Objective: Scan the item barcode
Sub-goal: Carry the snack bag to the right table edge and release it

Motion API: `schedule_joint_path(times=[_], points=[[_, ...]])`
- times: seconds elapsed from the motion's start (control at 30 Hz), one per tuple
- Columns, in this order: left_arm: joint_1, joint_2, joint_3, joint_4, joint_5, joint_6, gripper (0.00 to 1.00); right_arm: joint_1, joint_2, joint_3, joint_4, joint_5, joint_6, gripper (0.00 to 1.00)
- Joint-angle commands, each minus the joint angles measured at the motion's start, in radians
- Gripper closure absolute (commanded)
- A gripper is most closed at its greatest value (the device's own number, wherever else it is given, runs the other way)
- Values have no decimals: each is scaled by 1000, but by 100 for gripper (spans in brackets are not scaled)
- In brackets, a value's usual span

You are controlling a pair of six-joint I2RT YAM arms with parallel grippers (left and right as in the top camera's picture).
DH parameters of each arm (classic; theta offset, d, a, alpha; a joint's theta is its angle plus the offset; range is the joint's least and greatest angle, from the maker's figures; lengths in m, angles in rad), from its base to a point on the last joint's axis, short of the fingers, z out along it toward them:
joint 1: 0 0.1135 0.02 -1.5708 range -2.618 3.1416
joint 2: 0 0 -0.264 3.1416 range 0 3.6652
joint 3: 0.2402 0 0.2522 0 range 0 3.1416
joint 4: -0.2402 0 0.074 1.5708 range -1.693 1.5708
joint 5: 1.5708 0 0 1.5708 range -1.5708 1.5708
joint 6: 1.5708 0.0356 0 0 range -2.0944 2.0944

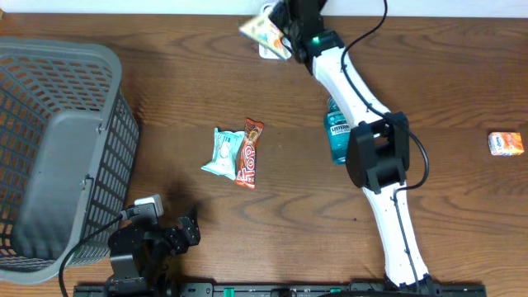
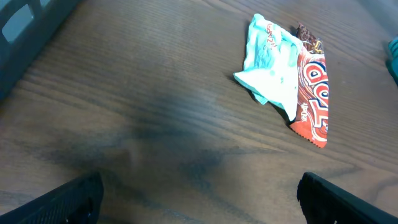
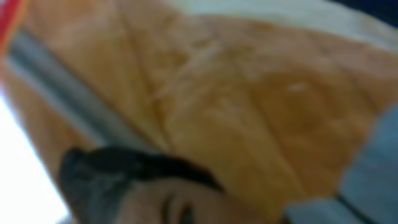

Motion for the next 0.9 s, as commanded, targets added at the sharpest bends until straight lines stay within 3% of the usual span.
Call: schedule_joint_path(times=[0.0, 0.13, 0.4, 0.53, 0.63, 0.87], points=[[4, -2, -4, -71, 0, -2, 2, -62, -179, 43, -192, 24, -32, 99], [4, -2, -4, -71, 0, -2, 2, -143, -291, 43, -468, 71, -34, 99], [4, -2, -4, -71, 0, -2, 2, -335, -368, 41, -823, 239, -184, 99], [4, -2, -4, -71, 0, -2, 2, -440, -328, 5, -840, 424, -367, 99], [4, -2, -4, -71, 0, -2, 2, -510, -282, -33, -840, 539, -397, 99], [4, -2, -4, -71, 0, -2, 2, -667, -108, -74, -764, 474, -391, 99]])
